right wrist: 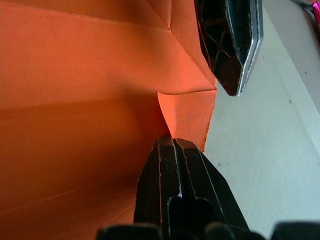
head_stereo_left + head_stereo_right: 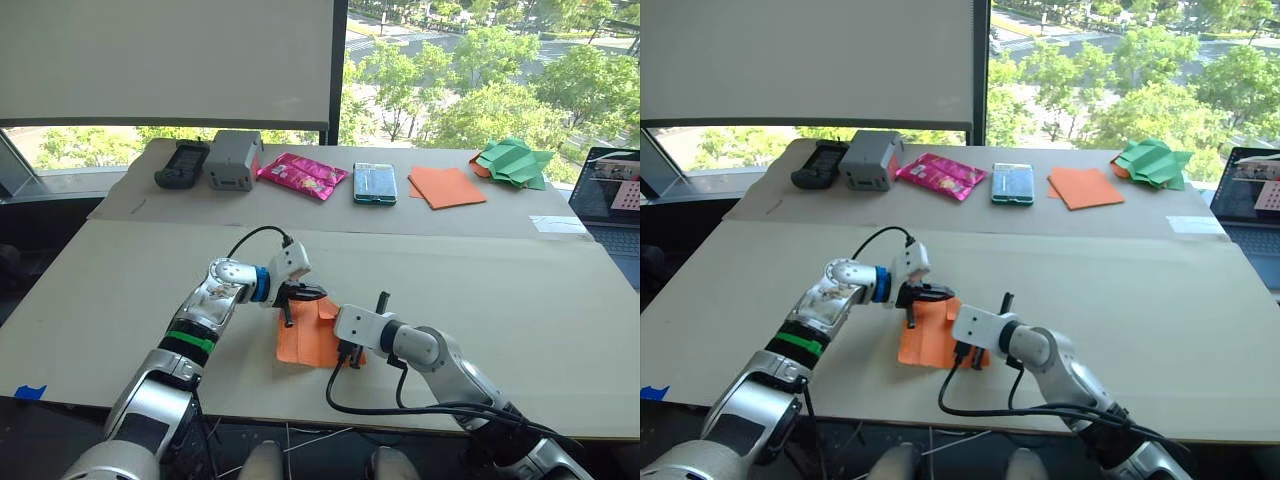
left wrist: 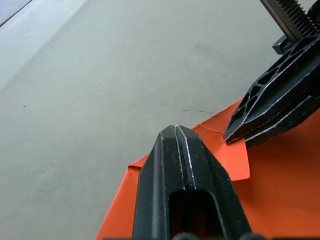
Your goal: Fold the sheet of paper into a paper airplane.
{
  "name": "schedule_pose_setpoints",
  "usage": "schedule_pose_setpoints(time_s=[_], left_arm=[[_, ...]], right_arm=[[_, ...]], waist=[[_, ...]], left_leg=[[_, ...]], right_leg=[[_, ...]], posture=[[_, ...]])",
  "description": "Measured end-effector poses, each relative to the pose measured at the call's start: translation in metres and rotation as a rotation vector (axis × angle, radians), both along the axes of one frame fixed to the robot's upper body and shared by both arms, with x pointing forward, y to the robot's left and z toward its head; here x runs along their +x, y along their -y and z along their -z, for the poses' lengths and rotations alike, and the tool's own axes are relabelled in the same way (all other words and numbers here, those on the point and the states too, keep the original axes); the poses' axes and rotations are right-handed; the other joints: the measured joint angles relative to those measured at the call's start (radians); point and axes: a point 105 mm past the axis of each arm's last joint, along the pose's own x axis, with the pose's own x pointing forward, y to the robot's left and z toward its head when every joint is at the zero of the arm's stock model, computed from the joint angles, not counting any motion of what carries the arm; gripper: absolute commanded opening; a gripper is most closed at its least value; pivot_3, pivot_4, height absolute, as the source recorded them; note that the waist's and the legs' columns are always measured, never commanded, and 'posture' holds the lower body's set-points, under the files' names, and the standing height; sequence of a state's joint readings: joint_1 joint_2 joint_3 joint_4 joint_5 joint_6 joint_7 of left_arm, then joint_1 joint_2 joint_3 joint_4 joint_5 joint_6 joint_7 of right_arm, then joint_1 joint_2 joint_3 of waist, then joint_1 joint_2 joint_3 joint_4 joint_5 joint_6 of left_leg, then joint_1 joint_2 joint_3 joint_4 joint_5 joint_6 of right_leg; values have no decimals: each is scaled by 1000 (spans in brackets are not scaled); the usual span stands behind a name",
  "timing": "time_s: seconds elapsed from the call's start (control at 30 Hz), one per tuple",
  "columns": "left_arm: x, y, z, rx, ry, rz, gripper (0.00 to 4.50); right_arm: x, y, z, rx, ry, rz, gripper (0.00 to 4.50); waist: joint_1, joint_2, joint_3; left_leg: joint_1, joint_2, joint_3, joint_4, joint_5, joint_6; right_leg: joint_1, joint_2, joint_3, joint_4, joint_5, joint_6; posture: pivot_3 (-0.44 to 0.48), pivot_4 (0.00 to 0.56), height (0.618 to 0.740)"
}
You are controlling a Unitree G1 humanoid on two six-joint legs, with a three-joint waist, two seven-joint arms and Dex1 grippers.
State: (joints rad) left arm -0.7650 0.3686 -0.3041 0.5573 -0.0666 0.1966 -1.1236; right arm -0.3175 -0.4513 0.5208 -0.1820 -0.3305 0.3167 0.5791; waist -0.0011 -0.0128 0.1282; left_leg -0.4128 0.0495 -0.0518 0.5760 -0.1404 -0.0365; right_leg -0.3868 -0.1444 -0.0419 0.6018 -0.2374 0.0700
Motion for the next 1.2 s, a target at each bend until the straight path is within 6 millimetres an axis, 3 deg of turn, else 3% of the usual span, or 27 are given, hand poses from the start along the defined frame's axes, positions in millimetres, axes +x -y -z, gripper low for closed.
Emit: schedule_pose_setpoints(time_s=[0.17, 0.63, 0.83, 0.93, 1.1, 1.13, 1.2], left_arm=[[3, -5, 19, 77, -11, 2, 0], [10, -6, 22, 107, 37, 12, 0], [10, -4, 25, 121, 53, 24, 0], [10, -2, 26, 121, 55, 24, 0], [10, -1, 26, 126, 71, 28, 0], [10, 1, 26, 126, 72, 30, 0], [10, 1, 26, 125, 74, 30, 0]], right_arm=[[0, -2, 0, -2, 1, -3, 15], [0, -1, 1, -22, 7, -5, 15], [1, -6, -4, 4, 4, -10, 1947], [3, -8, -9, 96, -66, 23, 2983], [6, -17, -42, 375, -205, 74, 2983], [8, -17, -47, 405, -218, 86, 2389], [14, -13, -48, 406, -230, 119, 1778]], waist=[[-3, 0, 0], [2, -1, 0], [5, -1, -1], [8, -1, -1], [11, -1, -1], [12, -1, -1], [13, -1, -1]], left_leg=[[1, 0, 0, 0, 0, 0], [4, 0, 0, 0, 0, 0], [6, 0, 0, 0, 0, 0], [6, 0, 0, 0, 0, 0], [6, 0, 0, 0, 0, 0], [6, 0, 0, 0, 0, 0], [6, 0, 0, 0, 0, 0]], right_leg=[[0, 0, 0, 2, 0, 0], [1, 0, 0, 3, 0, -1], [2, 0, 0, 5, -1, -1], [2, 0, 0, 6, -1, -1], [2, 0, 0, 8, -1, -1], [2, 0, 0, 8, -1, -2], [2, 0, 0, 8, -1, -2]], posture=[[0, 150, 702], [0, 150, 702], [0, 150, 702], [0, 150, 702], [0, 150, 702], [0, 150, 702], [0, 150, 702]])
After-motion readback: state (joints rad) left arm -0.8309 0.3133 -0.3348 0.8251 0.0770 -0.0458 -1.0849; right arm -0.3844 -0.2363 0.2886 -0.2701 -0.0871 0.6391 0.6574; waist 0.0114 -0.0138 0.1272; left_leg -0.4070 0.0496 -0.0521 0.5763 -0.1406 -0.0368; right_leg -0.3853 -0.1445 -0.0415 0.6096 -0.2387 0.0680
